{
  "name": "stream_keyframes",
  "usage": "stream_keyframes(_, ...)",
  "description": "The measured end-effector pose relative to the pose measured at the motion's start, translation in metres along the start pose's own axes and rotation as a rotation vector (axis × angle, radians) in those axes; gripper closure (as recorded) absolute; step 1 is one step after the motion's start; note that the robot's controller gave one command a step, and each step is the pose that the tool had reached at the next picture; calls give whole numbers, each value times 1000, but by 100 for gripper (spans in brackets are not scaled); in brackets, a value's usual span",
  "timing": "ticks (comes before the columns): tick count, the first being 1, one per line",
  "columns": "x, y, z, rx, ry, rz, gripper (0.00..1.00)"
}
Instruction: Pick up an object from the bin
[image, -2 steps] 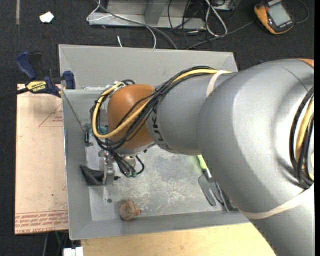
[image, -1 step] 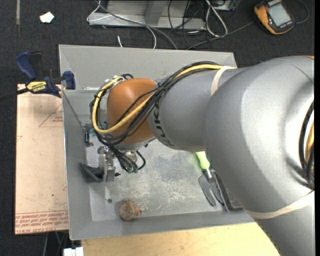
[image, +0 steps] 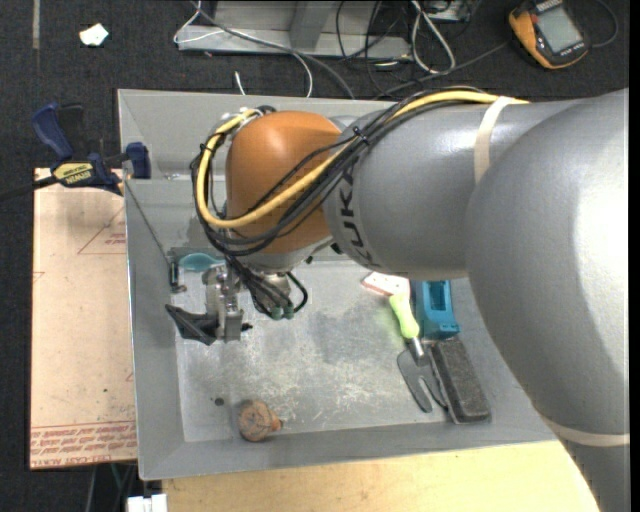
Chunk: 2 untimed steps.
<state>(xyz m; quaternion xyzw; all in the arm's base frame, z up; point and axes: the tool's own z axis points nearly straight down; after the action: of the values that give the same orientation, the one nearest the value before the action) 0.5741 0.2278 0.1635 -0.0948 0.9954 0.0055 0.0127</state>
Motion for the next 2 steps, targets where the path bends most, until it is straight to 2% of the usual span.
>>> stream_keyframes(1,1,1,44,-1,-6,-69,100)
stream_keyframes(2,2,1,17,0,7,-59,100)
